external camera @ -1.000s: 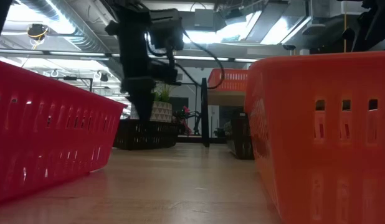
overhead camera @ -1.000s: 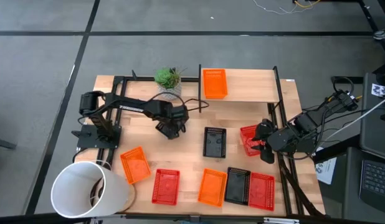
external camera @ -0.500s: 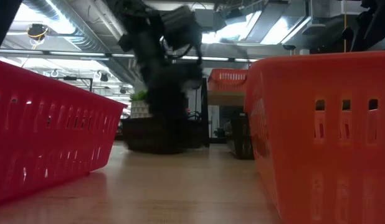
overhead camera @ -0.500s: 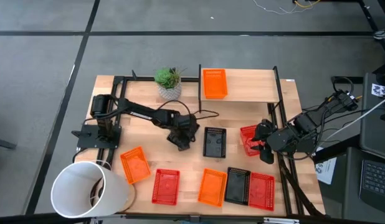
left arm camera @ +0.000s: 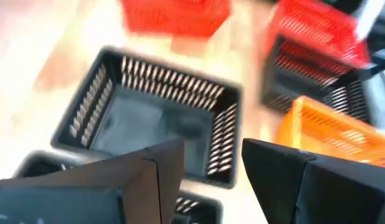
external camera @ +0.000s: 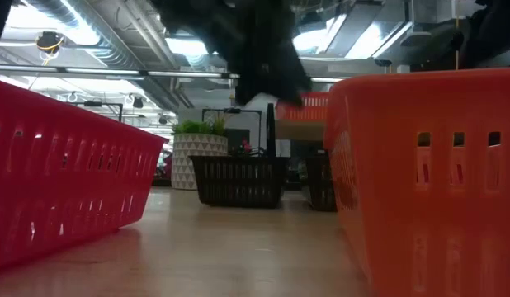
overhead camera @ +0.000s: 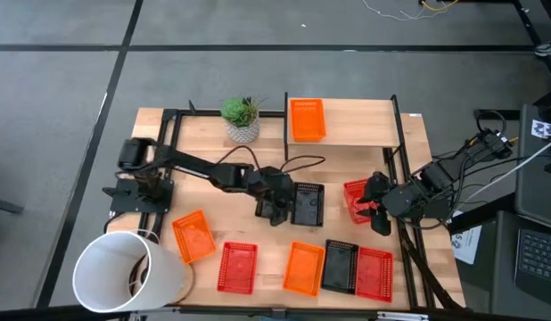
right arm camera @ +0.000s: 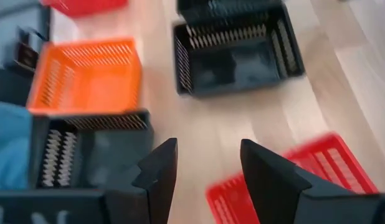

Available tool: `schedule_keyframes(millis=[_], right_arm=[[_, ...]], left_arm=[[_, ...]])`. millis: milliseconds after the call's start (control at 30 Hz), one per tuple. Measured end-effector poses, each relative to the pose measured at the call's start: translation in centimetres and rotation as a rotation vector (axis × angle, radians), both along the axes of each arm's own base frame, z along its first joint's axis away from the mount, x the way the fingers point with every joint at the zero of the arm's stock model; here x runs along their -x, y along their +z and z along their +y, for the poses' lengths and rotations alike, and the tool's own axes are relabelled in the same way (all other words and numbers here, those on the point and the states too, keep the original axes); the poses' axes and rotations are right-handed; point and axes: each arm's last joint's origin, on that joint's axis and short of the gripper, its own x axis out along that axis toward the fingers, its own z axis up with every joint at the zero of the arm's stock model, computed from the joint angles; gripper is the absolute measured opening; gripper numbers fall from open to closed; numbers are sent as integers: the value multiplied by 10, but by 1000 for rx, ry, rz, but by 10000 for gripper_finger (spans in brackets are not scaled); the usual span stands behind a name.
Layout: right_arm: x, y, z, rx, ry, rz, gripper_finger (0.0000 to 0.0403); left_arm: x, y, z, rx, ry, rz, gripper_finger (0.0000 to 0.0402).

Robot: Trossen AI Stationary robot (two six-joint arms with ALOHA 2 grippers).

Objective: Stack baskets on shelf by color
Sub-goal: Put the top red bin on the shelf

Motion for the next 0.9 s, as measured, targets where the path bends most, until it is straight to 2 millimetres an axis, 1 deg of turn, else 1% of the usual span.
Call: schedule_keyframes(millis=[33, 100, 167, 233, 300, 433, 500, 567, 633, 733, 800, 900], right_arm=[[-3, 1, 1, -1, -5, -21, 178], [-11, -1, 6, 16, 12, -38, 178], [-19, -7, 11, 47, 57, -5, 178], [-23, -19, 15, 66, 99, 96, 178], [-24, -32, 18, 68, 115, 245, 178], [-21, -54, 21, 89, 39, 528, 178], [-22, -62, 24, 126, 43, 590, 178], [-23, -67, 28, 143, 85, 620, 178], [-24, -70, 33, 142, 124, 637, 178], [-23, -74, 37, 170, 140, 664, 178], [-23, -78, 39, 181, 145, 667, 178], [-18, -92, 36, 200, 135, 702, 178]], left_arm=[[4, 7, -1, -10, -3, -1, 155], [18, 19, 0, -32, 12, 47, 155], [29, 31, 2, -75, 27, 61, 155], [46, 42, 4, -130, 57, 113, 155], [57, 51, 5, -177, 107, 128, 155], [75, 62, 8, -252, 186, 178, 155], [79, 64, 9, -272, 209, 185, 155], [82, 64, 10, -285, 218, 205, 155], [82, 65, 10, -287, 224, 195, 155], [82, 65, 10, -289, 224, 205, 155], [81, 63, 10, -292, 227, 208, 155], [80, 60, 11, -303, 236, 222, 155]])
